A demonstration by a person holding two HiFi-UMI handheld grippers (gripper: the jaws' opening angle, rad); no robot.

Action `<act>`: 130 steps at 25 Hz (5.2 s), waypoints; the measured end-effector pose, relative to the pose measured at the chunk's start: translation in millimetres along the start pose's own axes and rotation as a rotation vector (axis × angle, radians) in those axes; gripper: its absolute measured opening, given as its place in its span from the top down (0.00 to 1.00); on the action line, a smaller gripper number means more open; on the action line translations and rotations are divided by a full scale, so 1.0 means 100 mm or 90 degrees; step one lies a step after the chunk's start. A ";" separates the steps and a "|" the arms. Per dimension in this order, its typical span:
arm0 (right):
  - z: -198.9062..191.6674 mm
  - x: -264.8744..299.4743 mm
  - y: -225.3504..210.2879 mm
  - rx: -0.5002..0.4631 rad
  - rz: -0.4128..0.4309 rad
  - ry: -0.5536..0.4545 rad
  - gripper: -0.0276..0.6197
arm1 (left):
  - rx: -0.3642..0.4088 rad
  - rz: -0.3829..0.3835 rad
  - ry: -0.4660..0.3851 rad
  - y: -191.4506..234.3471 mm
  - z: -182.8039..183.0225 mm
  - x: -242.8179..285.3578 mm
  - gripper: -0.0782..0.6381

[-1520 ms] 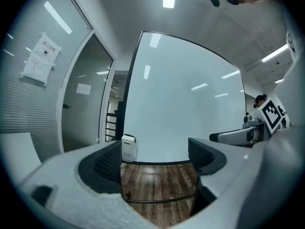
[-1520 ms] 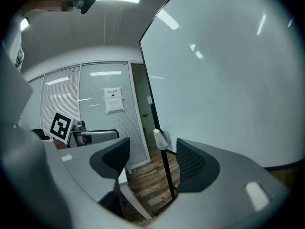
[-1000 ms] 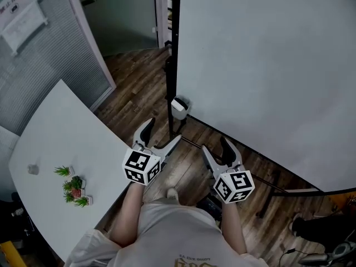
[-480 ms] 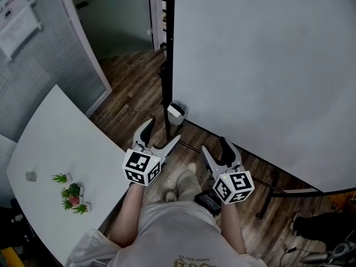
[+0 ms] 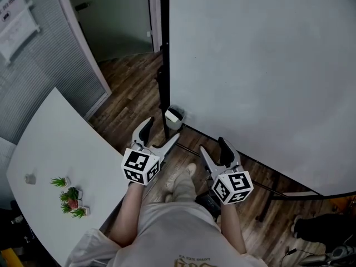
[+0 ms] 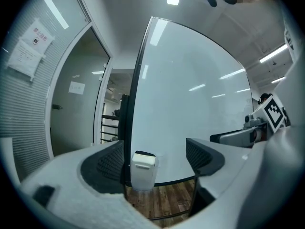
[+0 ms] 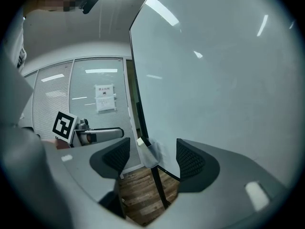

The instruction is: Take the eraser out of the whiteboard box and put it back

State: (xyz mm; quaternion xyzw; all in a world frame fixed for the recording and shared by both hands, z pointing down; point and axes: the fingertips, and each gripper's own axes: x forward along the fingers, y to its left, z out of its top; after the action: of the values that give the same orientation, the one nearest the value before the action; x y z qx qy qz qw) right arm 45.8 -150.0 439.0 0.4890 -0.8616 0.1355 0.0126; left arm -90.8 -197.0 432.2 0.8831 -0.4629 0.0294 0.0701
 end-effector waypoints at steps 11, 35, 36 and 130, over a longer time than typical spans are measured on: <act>-0.04 0.16 -0.10 -0.002 0.001 0.017 0.49 | -0.006 -0.003 0.018 0.09 -0.08 0.18 0.34; -0.27 0.43 -0.27 0.018 0.019 0.073 0.50 | 0.038 0.014 0.072 0.30 -0.36 0.65 0.38; -0.28 0.43 -0.28 0.020 0.020 0.076 0.50 | 0.042 0.014 0.073 0.30 -0.37 0.66 0.39; -0.13 0.28 -0.30 0.033 0.005 0.029 0.54 | 0.079 0.008 0.006 0.18 -0.10 0.56 0.52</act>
State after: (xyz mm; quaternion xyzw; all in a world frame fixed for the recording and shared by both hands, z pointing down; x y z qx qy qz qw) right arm 54.8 -184.5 462.7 0.4824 -0.8592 0.1692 0.0188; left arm -73.5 -251.1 450.9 0.8826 -0.4656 0.0624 0.0172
